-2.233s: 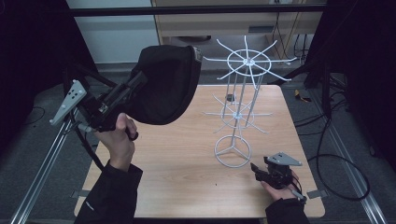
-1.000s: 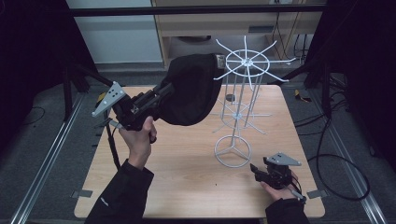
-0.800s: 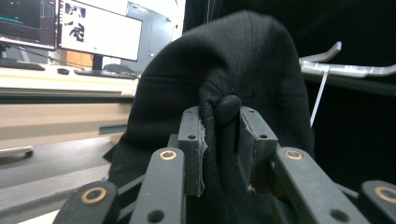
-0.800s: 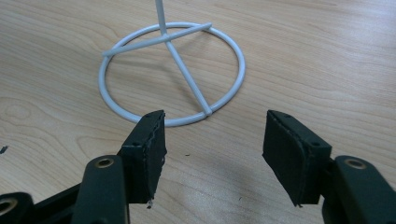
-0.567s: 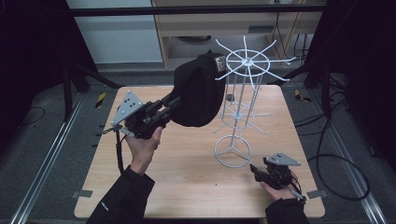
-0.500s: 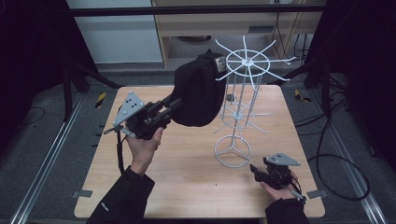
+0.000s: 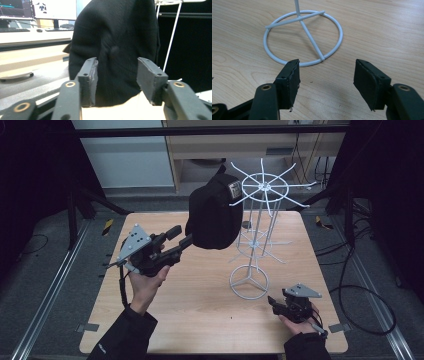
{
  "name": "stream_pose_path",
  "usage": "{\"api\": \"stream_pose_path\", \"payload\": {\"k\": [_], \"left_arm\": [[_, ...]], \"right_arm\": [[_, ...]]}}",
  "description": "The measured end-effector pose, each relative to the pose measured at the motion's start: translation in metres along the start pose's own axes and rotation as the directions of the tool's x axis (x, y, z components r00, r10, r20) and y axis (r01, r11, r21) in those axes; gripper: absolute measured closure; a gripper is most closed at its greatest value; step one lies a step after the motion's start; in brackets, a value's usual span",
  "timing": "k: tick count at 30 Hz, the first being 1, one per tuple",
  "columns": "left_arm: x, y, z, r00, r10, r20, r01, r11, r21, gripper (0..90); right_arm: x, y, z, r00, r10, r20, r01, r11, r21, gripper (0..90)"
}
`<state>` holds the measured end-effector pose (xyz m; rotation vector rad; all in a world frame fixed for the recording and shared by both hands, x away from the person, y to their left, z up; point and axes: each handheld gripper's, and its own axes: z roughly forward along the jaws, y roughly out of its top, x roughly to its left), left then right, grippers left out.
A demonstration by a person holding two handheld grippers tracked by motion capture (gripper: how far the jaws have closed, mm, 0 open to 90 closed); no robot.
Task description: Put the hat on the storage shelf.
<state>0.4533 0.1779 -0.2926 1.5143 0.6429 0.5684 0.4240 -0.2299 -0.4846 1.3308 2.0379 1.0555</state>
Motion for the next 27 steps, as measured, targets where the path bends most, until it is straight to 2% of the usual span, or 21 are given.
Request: {"api": "stream_pose_path", "payload": {"k": [4, 5, 6, 9, 13, 16, 17, 18, 20, 23, 24, 25, 26, 27], "left_arm": [[0.003, -0.009, -0.019, 0.9996, 0.015, -0.025, -0.014, 0.9996, 0.026, 43.9], [0.003, -0.009, -0.019, 0.9996, 0.015, -0.025, -0.014, 0.9996, 0.026, 42.6], [0.005, -0.018, -0.029, 0.9988, 0.015, -0.046, -0.013, 0.9987, 0.049, 40.7], [0.010, -0.037, -0.043, 0.9970, 0.015, -0.075, -0.007, 0.9955, 0.094, 38.3], [0.018, -0.069, -0.058, 0.9931, -0.002, -0.118, 0.022, 0.9857, 0.167, 34.9], [0.026, -0.096, -0.066, 0.9878, -0.027, -0.153, 0.062, 0.9713, 0.230, 33.5], [0.026, -0.096, -0.066, 0.9878, -0.027, -0.153, 0.062, 0.9713, 0.230, 33.2], [0.033, -0.114, -0.072, 0.9836, -0.045, -0.175, 0.092, 0.9572, 0.274, 32.6], [0.040, -0.131, -0.077, 0.9765, -0.050, -0.210, 0.116, 0.9412, 0.317, 32.1], [0.051, -0.149, -0.083, 0.9656, -0.071, -0.250, 0.162, 0.9180, 0.362, 31.1], [0.055, -0.156, -0.085, 0.9598, -0.077, -0.270, 0.181, 0.9049, 0.385, 30.6], [0.058, -0.160, -0.086, 0.9560, -0.076, -0.283, 0.190, 0.8964, 0.401, 29.9], [0.062, -0.164, -0.087, 0.9534, -0.069, -0.294, 0.192, 0.8904, 0.413, 29.3], [0.062, -0.164, -0.087, 0.9534, -0.069, -0.294, 0.192, 0.8904, 0.413, 28.5]], "right_arm": [[-0.001, 0.000, -0.001, 1.0000, 0.008, 0.000, -0.008, 1.000, 0.003, 36.9], [-0.001, 0.000, -0.001, 1.0000, 0.008, 0.001, -0.008, 1.000, -0.001, 36.8], [-0.001, -0.001, 0.000, 1.0000, 0.006, 0.006, -0.006, 1.000, -0.001, 36.6], [-0.002, -0.001, -0.001, 0.9999, 0.006, 0.010, -0.006, 1.000, -0.003, 35.8], [-0.002, -0.001, -0.002, 0.9998, 0.014, 0.014, -0.014, 1.000, 0.000, 33.7], [-0.004, -0.002, -0.001, 0.9997, 0.013, 0.022, -0.013, 1.000, -0.003, 32.1], [-0.004, -0.002, -0.001, 0.9997, 0.013, 0.022, -0.013, 1.000, -0.003, 32.1], [-0.005, -0.003, -0.002, 0.9995, 0.019, 0.026, -0.019, 1.000, -0.003, 31.0], [-0.005, -0.003, -0.002, 0.9994, 0.024, 0.024, -0.024, 1.000, -0.002, 30.3], [-0.006, -0.003, -0.002, 0.9991, 0.031, 0.030, -0.031, 1.000, 0.000, 28.8], [-0.006, -0.004, -0.002, 0.9991, 0.023, 0.035, -0.023, 1.000, -0.002, 28.1], [-0.007, -0.004, -0.002, 0.9990, 0.026, 0.037, -0.025, 1.000, -0.003, 27.3], [-0.007, -0.004, -0.002, 0.9989, 0.027, 0.038, -0.027, 1.000, -0.004, 26.7], [-0.007, -0.004, -0.001, 0.9989, 0.028, 0.039, -0.028, 1.000, -0.003, 25.9]]}}
